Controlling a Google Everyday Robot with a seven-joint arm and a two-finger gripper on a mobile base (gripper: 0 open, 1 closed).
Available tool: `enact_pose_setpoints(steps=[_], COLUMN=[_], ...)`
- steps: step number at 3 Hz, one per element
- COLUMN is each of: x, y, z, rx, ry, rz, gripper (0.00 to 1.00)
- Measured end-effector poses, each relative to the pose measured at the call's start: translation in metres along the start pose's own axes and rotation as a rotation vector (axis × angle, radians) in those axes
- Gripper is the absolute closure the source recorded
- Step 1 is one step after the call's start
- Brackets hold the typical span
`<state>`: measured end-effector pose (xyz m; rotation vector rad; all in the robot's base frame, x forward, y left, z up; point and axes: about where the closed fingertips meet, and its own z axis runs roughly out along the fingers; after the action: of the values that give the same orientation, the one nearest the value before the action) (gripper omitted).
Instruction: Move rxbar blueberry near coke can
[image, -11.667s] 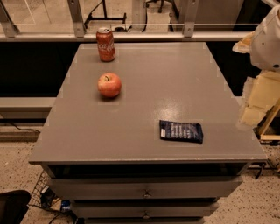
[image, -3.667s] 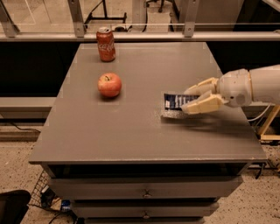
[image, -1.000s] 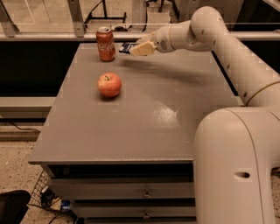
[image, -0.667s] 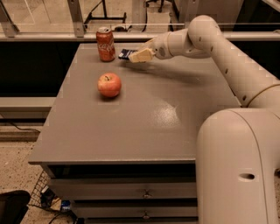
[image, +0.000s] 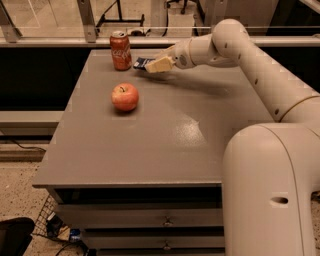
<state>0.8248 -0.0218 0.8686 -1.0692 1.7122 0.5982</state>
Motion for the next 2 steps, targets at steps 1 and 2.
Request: enact_pose_setpoints(steps=[1, 2], x=[0.0004, 0.0008], y=[0.0016, 0.0035], z=[0.0031, 0.0068], rx=[-0.005, -0.01], ry=[0.0, 0.001], rz=[0.001, 0.001], gripper=[0.36, 0.12])
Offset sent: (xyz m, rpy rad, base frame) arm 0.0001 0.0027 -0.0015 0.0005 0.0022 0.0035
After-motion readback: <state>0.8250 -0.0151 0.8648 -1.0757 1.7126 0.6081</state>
